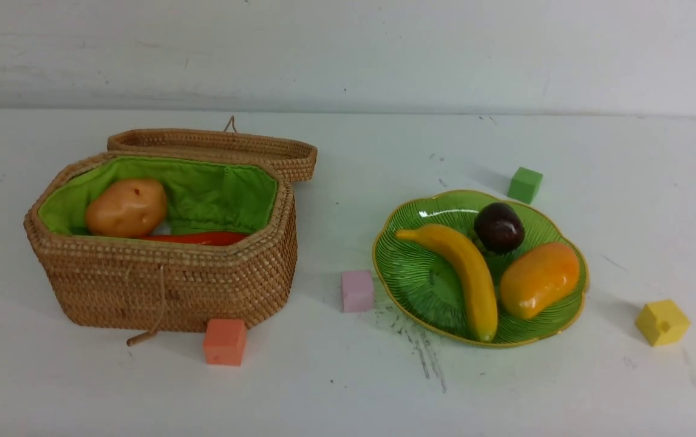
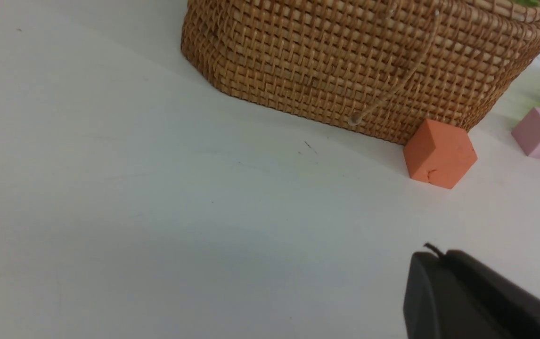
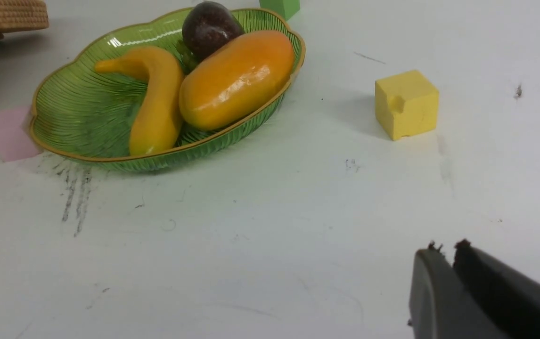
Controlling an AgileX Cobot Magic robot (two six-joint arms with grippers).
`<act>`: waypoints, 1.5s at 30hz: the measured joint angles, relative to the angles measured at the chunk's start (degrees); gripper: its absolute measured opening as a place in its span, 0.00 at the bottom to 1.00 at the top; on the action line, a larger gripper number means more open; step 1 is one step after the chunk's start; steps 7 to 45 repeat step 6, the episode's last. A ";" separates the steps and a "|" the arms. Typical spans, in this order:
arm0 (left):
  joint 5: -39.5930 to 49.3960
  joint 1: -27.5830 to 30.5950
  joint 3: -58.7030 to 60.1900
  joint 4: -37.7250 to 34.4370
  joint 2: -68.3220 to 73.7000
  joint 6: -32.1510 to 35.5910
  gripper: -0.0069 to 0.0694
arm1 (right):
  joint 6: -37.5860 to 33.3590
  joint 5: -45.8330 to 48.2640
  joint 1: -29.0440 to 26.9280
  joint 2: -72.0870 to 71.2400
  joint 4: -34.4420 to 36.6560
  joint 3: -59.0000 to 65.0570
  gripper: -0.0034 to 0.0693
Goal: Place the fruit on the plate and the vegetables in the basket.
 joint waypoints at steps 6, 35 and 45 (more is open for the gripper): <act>0.00 0.00 0.00 0.00 0.00 0.00 0.07 | 0.00 0.00 0.00 0.00 0.00 0.00 0.15; 0.00 0.00 0.00 0.00 0.00 0.00 0.07 | 0.00 0.00 0.00 0.00 0.00 0.00 0.15; 0.00 0.00 0.00 0.00 0.00 0.00 0.07 | 0.00 0.00 0.00 0.00 0.00 0.00 0.15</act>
